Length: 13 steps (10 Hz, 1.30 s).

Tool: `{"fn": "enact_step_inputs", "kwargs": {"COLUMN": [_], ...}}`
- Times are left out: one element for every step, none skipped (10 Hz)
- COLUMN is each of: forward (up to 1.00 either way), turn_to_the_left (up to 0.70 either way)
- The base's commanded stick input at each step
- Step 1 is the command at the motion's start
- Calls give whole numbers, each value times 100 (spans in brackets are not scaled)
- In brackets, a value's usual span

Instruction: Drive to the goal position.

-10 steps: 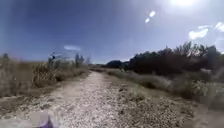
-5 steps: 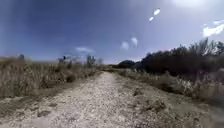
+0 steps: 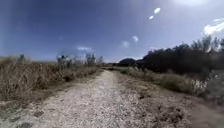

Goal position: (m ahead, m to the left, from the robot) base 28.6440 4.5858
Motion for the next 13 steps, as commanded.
{"fn": "enact_step_inputs", "kwargs": {"forward": [70,70,70,70,70,70,70,70,70,70,70,70,70], "turn_to_the_left": [0,0,0,0,0,0,0,0,0,0,0,0,0]}}
